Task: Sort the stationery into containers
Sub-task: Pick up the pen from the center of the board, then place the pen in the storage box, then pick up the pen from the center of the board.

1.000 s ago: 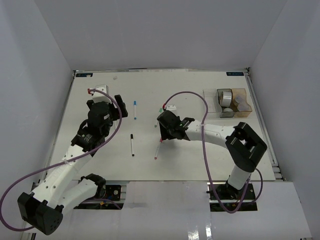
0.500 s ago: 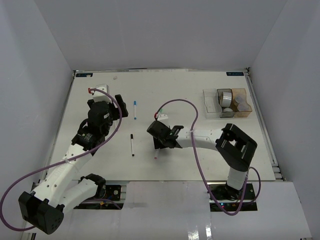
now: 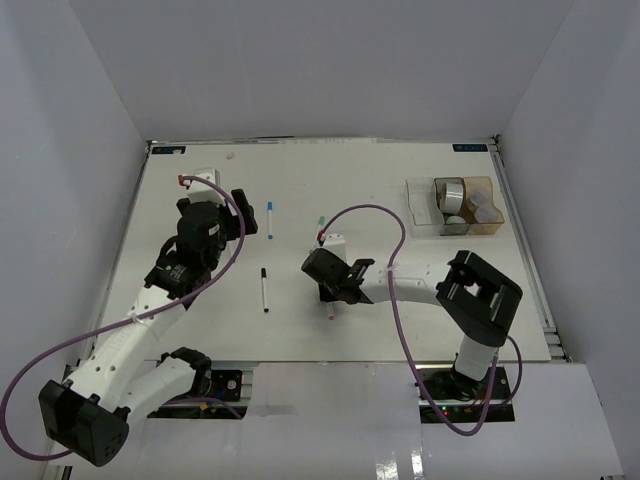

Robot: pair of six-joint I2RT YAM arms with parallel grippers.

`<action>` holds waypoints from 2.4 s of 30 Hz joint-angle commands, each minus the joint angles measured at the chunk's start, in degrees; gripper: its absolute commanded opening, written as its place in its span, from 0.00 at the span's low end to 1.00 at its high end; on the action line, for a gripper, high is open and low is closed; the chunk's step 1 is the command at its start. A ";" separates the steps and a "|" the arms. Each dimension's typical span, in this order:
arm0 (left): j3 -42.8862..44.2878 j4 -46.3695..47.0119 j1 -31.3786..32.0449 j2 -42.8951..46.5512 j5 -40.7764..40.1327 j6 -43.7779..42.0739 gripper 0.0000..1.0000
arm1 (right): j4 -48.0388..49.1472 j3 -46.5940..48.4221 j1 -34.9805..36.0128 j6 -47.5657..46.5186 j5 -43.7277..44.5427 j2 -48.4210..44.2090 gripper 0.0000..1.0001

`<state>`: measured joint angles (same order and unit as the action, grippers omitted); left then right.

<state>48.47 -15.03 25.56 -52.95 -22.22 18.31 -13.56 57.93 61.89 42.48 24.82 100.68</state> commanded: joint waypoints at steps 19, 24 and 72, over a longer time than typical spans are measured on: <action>-0.22 0.09 -0.51 -1.37 2.79 0.68 0.98 | 1.86 1.21 -31.46 -30.34 2.27 -19.30 0.08; -0.22 0.26 -0.60 -1.72 2.97 0.59 0.98 | 6.17 8.15 -40.87 -36.32 -2.92 -14.92 0.08; -0.22 0.26 -1.13 -0.40 5.08 1.56 0.98 | -7.61 40.49 -20.15 -12.86 1.10 18.39 0.73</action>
<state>48.47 -15.00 24.84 -54.72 -16.91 19.29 -18.74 92.07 39.24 25.08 22.22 115.63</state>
